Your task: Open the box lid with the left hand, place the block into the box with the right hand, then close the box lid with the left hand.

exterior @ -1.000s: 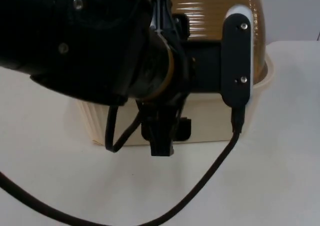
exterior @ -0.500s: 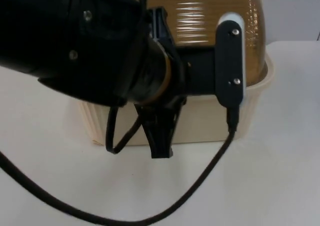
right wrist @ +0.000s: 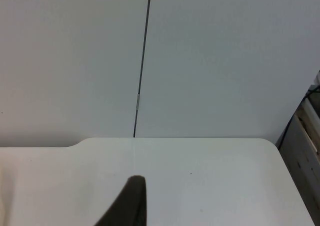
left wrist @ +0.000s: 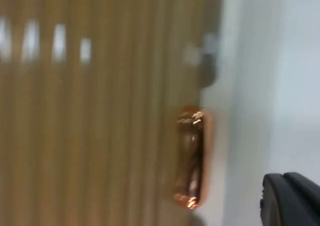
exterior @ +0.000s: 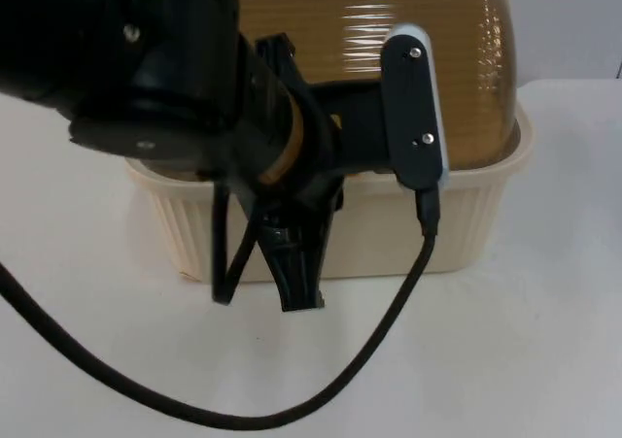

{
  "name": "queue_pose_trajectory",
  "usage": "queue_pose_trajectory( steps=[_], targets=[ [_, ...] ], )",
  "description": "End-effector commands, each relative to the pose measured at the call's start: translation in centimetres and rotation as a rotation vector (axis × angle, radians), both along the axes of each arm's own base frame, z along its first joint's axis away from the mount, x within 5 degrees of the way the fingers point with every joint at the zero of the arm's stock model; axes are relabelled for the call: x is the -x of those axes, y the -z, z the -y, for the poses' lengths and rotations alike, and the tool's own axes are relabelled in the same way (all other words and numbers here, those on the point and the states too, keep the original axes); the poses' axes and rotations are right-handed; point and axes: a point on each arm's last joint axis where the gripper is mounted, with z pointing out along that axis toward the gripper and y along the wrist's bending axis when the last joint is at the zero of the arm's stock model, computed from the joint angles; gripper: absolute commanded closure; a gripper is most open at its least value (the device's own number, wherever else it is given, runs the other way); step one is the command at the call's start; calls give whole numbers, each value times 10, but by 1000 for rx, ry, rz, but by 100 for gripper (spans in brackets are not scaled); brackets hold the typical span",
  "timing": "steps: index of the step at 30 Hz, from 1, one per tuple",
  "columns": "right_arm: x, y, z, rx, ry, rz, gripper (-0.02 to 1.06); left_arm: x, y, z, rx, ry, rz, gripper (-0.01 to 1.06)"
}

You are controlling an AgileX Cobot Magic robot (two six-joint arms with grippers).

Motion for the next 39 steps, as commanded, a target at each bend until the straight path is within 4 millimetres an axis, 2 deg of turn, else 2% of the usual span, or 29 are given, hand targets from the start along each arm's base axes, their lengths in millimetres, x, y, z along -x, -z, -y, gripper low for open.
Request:
queue_pose_trajectory(
  steps=[1,5,10,13,28,36,39],
  targets=[
    [1,-3,0,4,-3,14,0,-1,-8,8,23,37,-35,105],
    [1,-3,0,4,-3,14,0,-10,-12,17,18,28,-26,105],
    [1,0,0,5,-2,0,0,-24,-5,26,-51,-17,-36,105],
    [1,0,0,5,-2,0,0,-26,-1,28,-56,-18,-43,105],
    [0,0,0,5,-3,4,0,-42,-1,12,-60,-68,-35,105],
    [0,0,0,5,-3,4,0,-42,-2,11,-60,-74,-32,105],
    [0,0,0,5,-3,4,0,-45,-3,9,-39,-138,-8,105]
  ],
)
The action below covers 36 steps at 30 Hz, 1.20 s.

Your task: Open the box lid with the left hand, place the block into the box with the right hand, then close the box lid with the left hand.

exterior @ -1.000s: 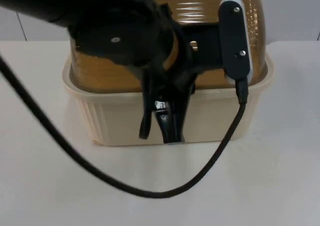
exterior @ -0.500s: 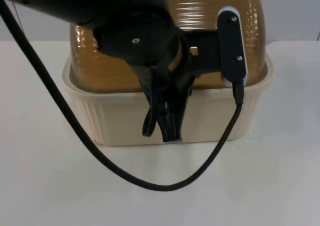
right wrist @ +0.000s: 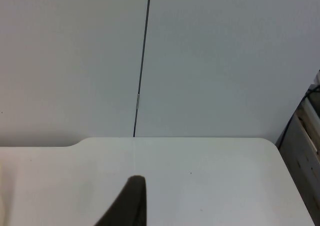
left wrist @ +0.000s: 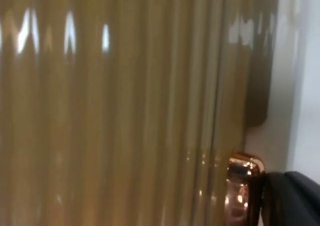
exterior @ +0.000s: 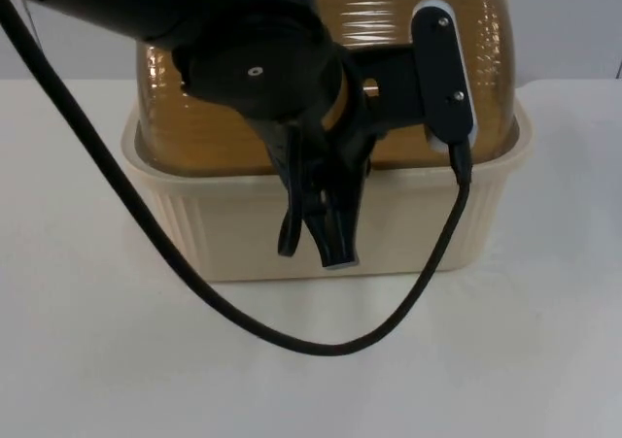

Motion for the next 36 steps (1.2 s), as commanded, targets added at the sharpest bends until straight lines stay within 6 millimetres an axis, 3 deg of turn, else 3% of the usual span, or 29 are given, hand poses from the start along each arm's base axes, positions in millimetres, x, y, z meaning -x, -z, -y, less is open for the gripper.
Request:
queue_pose_trajectory(
  steps=[1,23,36],
  targets=[
    [0,0,0,5,-3,4,0,-7,-4,-8,-22,-68,43,105],
    [0,0,0,5,-3,4,0,-10,-9,-12,-62,-107,108,105],
    [0,0,0,5,-3,4,0,-11,-38,-12,-92,23,167,105]
  ],
)
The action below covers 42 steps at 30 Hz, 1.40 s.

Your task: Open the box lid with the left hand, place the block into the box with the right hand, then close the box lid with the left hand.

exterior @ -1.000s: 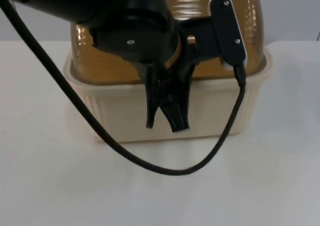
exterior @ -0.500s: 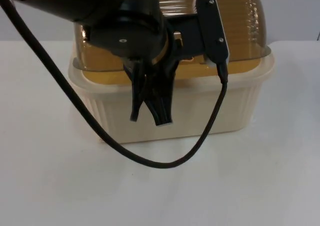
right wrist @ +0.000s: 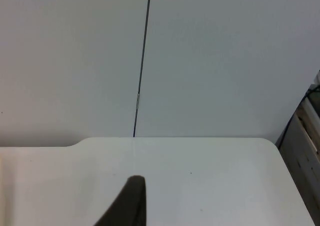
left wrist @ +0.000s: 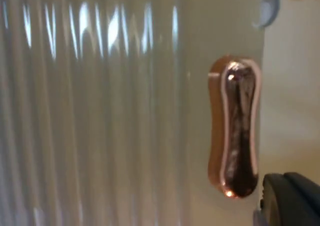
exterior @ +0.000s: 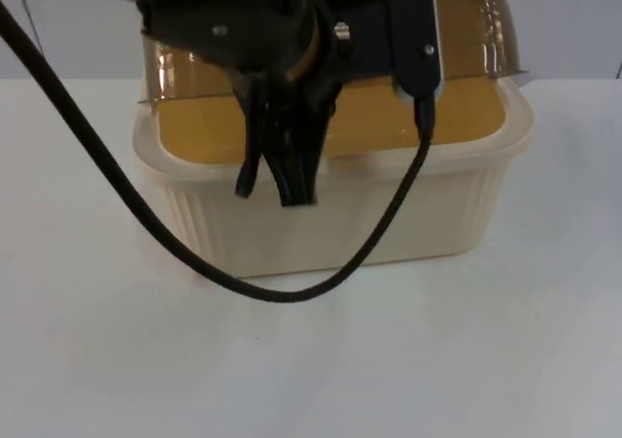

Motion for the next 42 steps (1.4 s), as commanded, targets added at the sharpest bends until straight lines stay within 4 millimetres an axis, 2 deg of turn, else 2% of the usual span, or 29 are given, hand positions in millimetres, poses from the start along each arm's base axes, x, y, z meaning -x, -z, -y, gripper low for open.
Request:
queue_pose_trajectory(
  steps=[1,6,10,21,35,42],
  targets=[
    [1,0,0,6,-3,2,0,1,-10,1,14,26,1,105],
    [1,0,0,4,-3,-2,0,-6,-25,5,54,58,-21,105],
    [1,1,0,3,-1,-9,0,-19,-36,-4,92,54,-62,105],
    [1,0,0,4,-2,-5,0,-43,-42,-33,125,-28,-65,105],
    [1,0,0,4,-2,-5,0,-60,-48,-49,185,-62,-1,105],
    [1,0,0,4,-2,-7,0,-70,-67,-52,294,-141,29,105]
  ],
)
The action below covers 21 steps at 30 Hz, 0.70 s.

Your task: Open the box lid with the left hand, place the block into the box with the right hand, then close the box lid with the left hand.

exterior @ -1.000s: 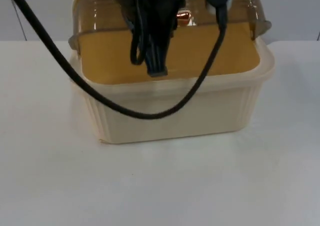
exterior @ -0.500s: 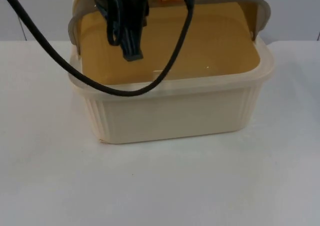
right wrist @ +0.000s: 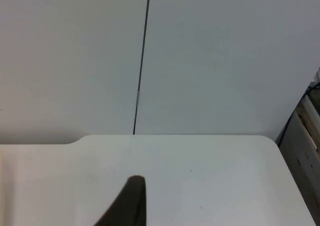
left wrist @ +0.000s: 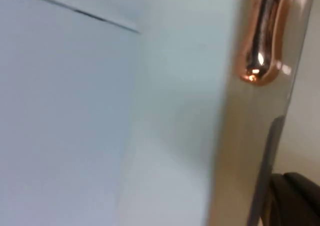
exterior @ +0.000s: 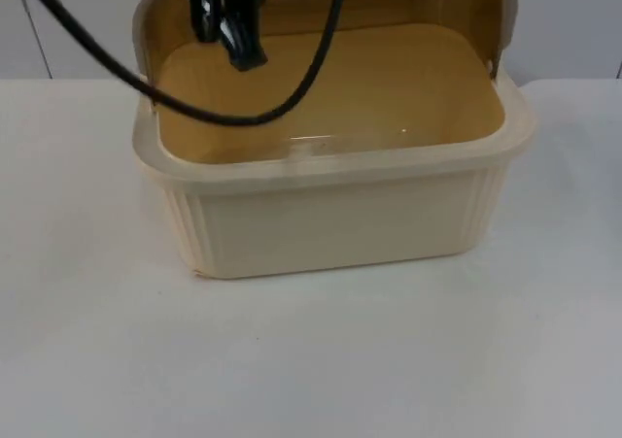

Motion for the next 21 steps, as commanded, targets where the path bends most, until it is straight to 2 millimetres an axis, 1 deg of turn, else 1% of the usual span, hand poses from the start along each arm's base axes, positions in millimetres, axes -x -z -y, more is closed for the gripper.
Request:
queue_pose_trajectory(
  steps=[1,4,5,9,11,12,15,17,18,21],
  targets=[
    [1,0,-1,5,-4,1,0,-2,-15,1,92,-43,23,105],
    [1,0,-1,5,-4,1,0,-2,-23,3,153,-71,15,105],
    [1,0,-1,5,-4,1,0,-2,-23,3,153,-71,15,105],
    [1,0,0,4,-3,-1,0,8,-40,1,247,-103,-9,105],
    [1,0,0,4,-3,-1,0,16,-54,-1,309,-115,-12,105],
    [1,0,0,4,-3,-1,0,16,-54,-1,309,-115,-12,105],
    [0,0,-1,5,-4,3,0,29,-80,-6,416,-128,23,105],
    [0,0,-1,5,-4,3,0,38,-103,-12,494,-131,85,105],
    [0,0,-1,5,-4,3,0,38,-103,-12,494,-131,85,105],
    [0,0,-1,5,-4,3,0,54,-135,-21,632,-138,178,105]
  ],
)
